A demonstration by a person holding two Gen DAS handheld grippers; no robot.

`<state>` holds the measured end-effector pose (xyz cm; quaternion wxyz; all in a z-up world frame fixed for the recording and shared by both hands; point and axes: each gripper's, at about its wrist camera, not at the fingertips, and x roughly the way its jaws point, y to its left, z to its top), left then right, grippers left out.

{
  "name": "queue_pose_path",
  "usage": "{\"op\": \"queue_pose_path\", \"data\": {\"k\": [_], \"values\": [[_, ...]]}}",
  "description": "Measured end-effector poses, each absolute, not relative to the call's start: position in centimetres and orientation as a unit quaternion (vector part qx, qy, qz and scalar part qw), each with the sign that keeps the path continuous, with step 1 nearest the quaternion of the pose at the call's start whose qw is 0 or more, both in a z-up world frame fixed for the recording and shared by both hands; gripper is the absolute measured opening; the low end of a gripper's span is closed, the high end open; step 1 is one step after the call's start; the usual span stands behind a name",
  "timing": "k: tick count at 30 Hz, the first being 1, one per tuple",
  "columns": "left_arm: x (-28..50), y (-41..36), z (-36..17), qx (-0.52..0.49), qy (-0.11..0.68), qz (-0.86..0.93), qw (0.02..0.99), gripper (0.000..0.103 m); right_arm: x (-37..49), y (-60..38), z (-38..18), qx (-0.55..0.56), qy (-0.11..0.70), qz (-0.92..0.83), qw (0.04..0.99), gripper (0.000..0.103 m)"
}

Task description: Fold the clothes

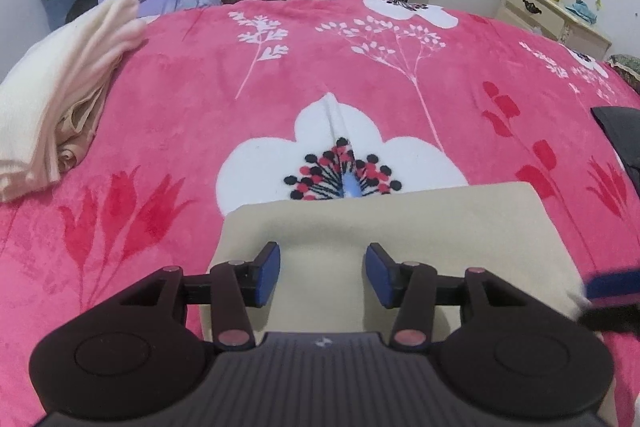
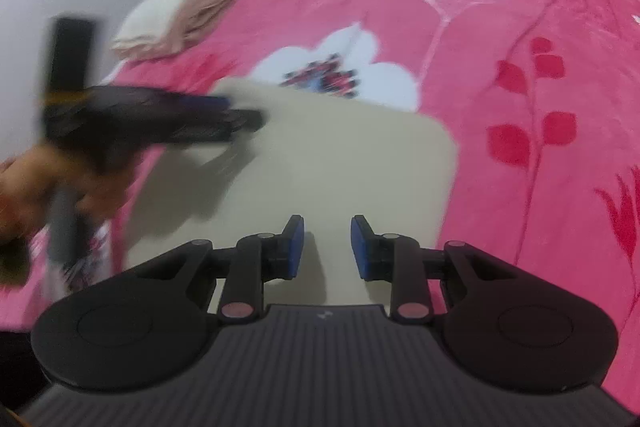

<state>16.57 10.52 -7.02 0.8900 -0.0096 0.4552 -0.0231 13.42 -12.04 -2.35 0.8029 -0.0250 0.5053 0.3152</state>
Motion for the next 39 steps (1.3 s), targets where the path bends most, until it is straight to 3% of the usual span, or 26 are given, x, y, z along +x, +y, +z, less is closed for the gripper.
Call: {"op": "queue_pose_path", "data": {"k": [5,10,13,18,22,28,32,34,39], "values": [[16.3,10.3,-7.0,-0.003,0.450,-0.022,0.893,0.050,10.0,-11.9,-4.8,-0.067,0.516,0.313,0.795,0.025],[13.2,10.1,-5.5,0.008,0.431,-0.051,0.901,0.049,6.9,-12.6,-2.3,-0.051,0.518,0.321,0.791,0.026],[9.9,9.8,-5.1,0.006,0.437,-0.076,0.896,0.049,4.9,-12.0,-4.9,-0.084,0.542,0.320,0.772,0.025],[5.6,8.8,-4.7,0.003,0.445,-0.088,0.891,0.049,3.0,-12.4,-2.8,-0.043,0.527,0.330,0.782,0.025],[3.5,7.2,-4.4,-0.010,0.476,-0.112,0.872,0.052,2.1,-11.8,-5.6,-0.042,0.575,0.294,0.762,0.025],[1.6,5.5,-4.0,0.000,0.477,-0.087,0.874,0.070,0.2,-11.5,-3.7,-0.016,0.564,0.303,0.768,0.029],[0.8,5.3,-3.9,-0.009,0.489,-0.071,0.869,0.081,0.1,-12.6,-3.2,-0.018,0.553,0.265,0.789,0.041],[0.5,5.7,-3.8,-0.021,0.492,-0.062,0.868,0.086,1.1,-13.0,-3.5,0.000,0.554,0.245,0.795,0.043],[-0.2,6.3,-3.7,-0.025,0.487,-0.029,0.873,0.091,1.6,-13.5,-3.7,0.025,0.555,0.221,0.801,0.051]]}}
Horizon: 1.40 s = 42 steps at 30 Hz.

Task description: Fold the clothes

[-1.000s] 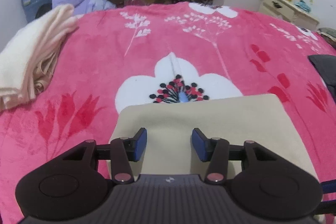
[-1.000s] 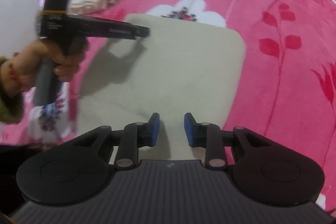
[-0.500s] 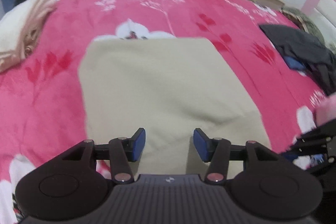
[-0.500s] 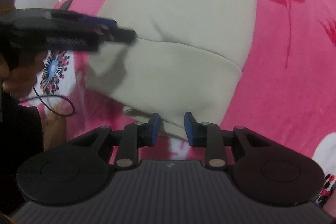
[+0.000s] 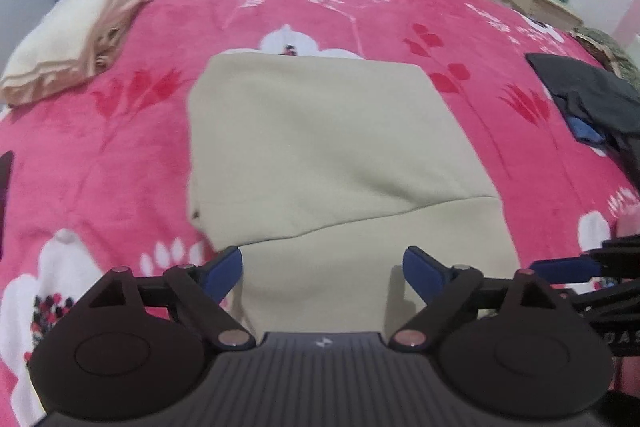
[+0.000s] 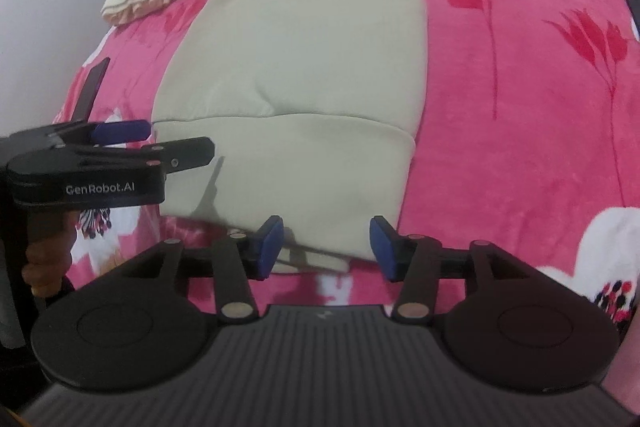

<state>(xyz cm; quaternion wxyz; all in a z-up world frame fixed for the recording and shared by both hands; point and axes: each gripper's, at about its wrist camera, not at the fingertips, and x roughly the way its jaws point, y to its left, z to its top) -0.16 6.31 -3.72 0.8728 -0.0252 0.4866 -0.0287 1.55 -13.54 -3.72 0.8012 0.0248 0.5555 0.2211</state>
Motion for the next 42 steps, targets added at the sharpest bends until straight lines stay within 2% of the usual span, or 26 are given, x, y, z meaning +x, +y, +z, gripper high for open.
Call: {"op": "queue_pose_path", "data": {"k": [6,42], "values": [[-0.5,6.5,-3.8,-0.026,0.491,-0.013,0.871,0.092,1.3,-12.8,-3.4,0.005,0.546,0.216,0.809,0.058],[-3.1,6.1,-1.1,0.009,0.473,0.017,0.881,0.093,0.5,-12.6,-1.6,-0.004,0.517,0.204,0.831,0.071]]}}
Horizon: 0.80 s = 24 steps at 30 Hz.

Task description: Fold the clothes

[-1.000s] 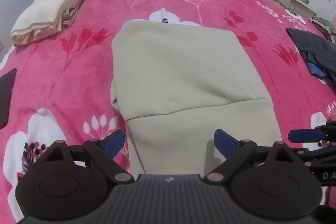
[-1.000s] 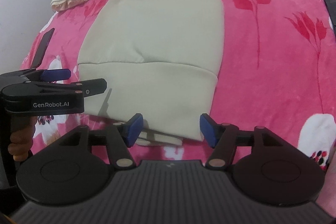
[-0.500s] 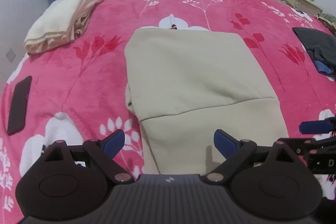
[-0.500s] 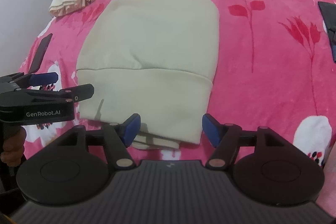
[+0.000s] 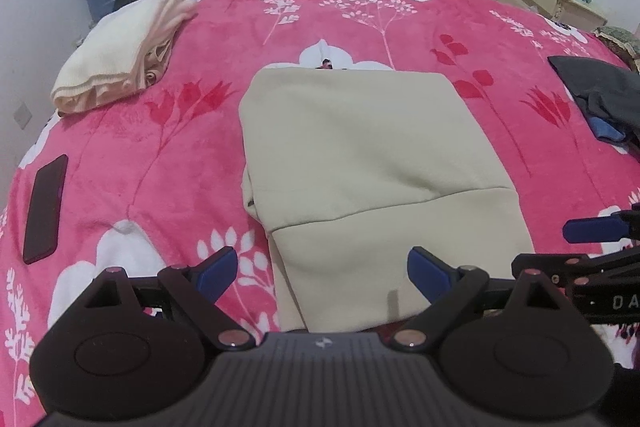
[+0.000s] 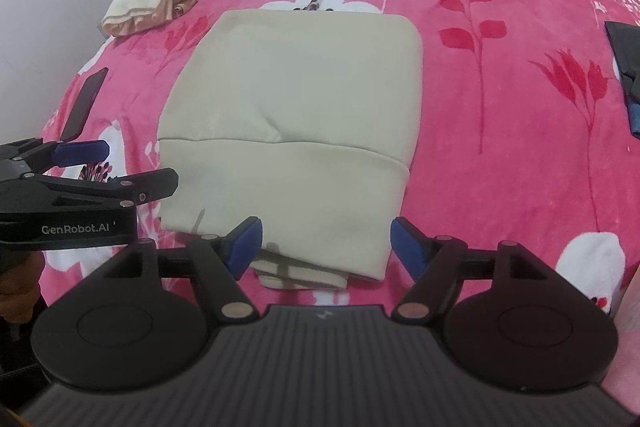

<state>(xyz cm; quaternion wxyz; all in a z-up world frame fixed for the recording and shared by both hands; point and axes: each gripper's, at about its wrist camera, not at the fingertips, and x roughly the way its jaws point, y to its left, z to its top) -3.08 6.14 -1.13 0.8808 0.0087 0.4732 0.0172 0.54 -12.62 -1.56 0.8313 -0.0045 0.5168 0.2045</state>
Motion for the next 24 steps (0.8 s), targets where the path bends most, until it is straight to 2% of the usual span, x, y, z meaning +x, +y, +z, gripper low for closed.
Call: {"op": "queue_pose_path", "data": {"k": [24], "values": [[-3.16,5.74,-1.31,-0.004,0.490,0.011,0.872,0.093,0.15,-12.26,-1.25,-0.016,0.512,0.201,0.835,0.076]]}}
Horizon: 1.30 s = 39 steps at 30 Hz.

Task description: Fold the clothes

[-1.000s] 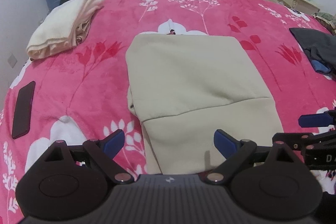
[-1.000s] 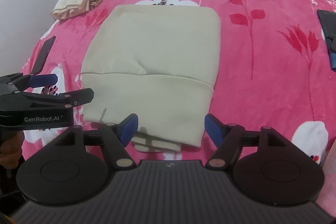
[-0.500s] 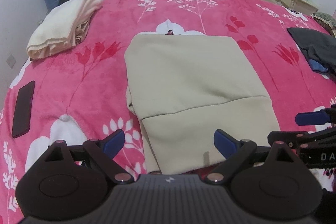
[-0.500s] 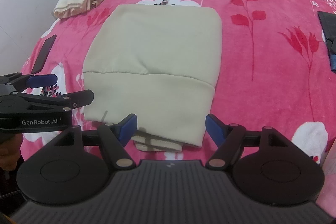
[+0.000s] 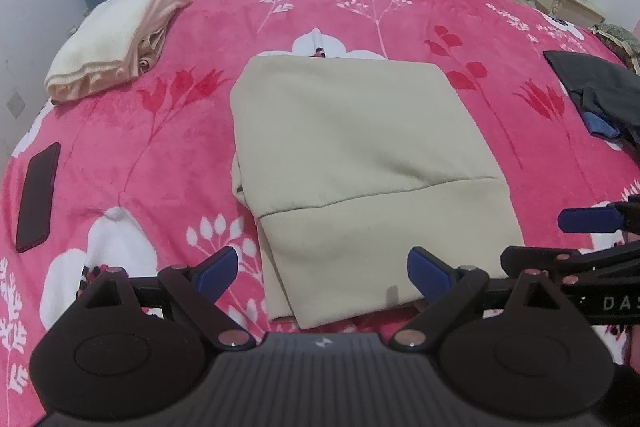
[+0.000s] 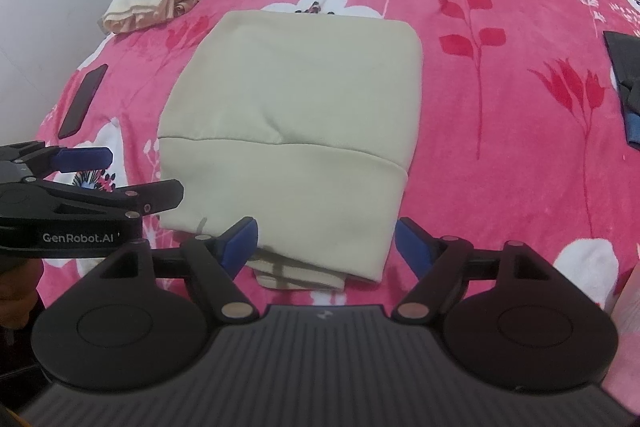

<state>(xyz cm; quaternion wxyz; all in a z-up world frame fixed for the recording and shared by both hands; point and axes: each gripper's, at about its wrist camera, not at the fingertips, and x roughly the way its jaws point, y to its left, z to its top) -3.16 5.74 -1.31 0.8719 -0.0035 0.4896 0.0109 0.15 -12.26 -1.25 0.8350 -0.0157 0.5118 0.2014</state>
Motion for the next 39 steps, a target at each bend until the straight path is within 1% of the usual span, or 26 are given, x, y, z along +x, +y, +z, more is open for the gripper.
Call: {"op": "queue_pose_path", "data": {"k": [39], "values": [[-3.22,5.95,-1.44,0.003,0.495,0.013,0.869,0.093,0.25,-12.46,-1.19,-0.019,0.514,0.201,0.834,0.077]]}}
